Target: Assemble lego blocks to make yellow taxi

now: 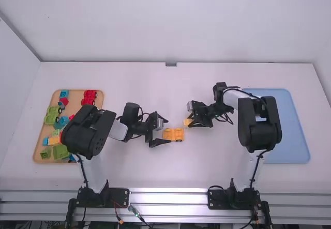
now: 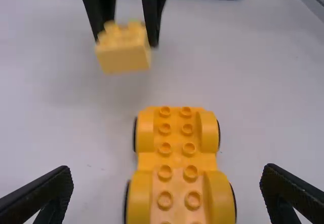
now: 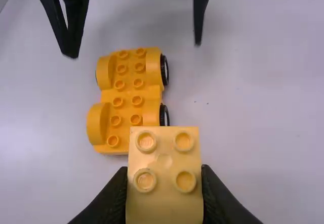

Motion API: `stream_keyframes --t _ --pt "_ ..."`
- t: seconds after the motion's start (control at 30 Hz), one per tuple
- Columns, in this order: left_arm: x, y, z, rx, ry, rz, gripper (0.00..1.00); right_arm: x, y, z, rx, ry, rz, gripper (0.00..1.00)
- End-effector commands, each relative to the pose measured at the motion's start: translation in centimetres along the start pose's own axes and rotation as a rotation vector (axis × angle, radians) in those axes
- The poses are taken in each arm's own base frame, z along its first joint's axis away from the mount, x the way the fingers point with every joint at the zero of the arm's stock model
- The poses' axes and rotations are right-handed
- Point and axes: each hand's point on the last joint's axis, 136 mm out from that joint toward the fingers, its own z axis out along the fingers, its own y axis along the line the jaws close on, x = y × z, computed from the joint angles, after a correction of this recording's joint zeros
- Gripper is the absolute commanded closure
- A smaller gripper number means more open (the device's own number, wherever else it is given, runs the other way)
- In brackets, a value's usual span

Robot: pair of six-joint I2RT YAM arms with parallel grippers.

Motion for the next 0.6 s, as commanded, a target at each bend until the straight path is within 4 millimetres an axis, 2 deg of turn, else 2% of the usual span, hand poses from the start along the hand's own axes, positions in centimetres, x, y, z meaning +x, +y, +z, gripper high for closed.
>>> stream_keyframes --t 0.0,0.17,0.33,0.5,0.57 --pt "-0.3 -0.6 0.9 0.062 -0.032 -0.017 0.01 -2.5 0.7 -1.3 0.049 -0.034 -0.023 0.83" --pt "1.1 0.1 2.0 -0.004 0.070 -0.007 0.01 -3.3 1.4 -1.2 0.110 -0.032 -0.040 0.84" --pt "1.6 0.0 2.8 -0.024 0.118 0.009 0.01 -3.1 2.0 0.0 0.159 -0.013 -0.012 0.83" --pt "2.0 -0.4 2.9 -0.014 0.140 0.049 0.00 -2.4 2.4 2.0 0.179 -0.033 0.009 0.83" --pt "2.1 -0.3 2.9 -0.019 0.144 0.047 0.04 -2.3 2.7 2.5 0.178 -0.036 0.010 0.84"
